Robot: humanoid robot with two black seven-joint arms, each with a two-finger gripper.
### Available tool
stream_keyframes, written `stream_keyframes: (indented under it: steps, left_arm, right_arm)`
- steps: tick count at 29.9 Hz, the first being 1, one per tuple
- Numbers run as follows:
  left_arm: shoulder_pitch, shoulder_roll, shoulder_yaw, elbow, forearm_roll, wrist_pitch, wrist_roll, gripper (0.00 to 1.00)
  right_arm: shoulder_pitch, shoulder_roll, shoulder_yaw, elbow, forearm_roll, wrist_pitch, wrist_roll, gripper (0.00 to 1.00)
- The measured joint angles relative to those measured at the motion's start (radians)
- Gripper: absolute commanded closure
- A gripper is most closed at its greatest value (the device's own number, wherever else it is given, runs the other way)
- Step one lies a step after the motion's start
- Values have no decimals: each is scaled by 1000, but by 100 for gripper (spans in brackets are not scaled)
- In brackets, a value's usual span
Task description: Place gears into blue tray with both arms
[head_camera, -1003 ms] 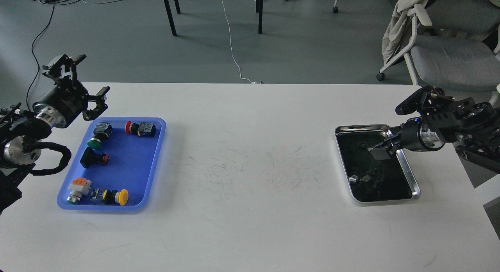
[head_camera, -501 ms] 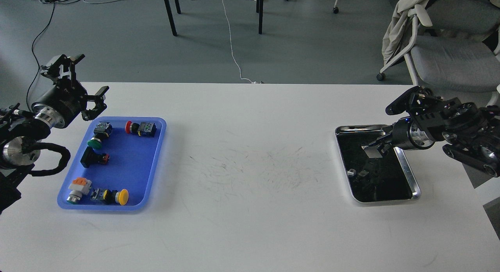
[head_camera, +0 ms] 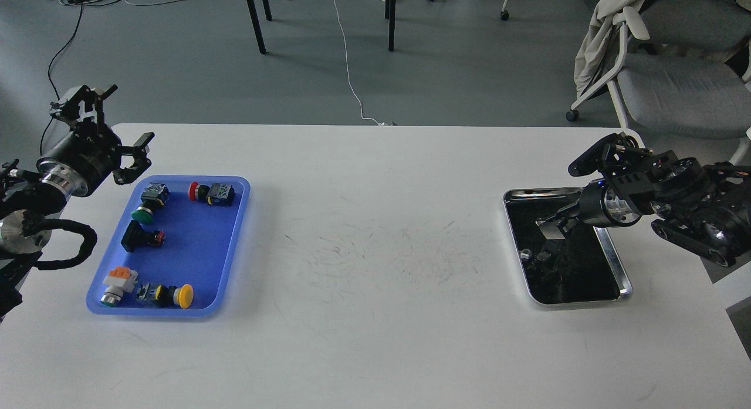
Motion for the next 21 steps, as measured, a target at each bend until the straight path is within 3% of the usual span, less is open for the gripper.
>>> stream_keyframes:
  steps: [5, 21]
  left_arm:
    - [2, 2, -1, 0, 0, -6, -1, 1]
    - [4, 3, -1, 0, 0, -7, -2, 1]
  right_arm:
    - [-10, 10, -1, -7, -1, 0, 0, 26]
    - [-28, 40, -2, -47, -1, 2, 2, 47]
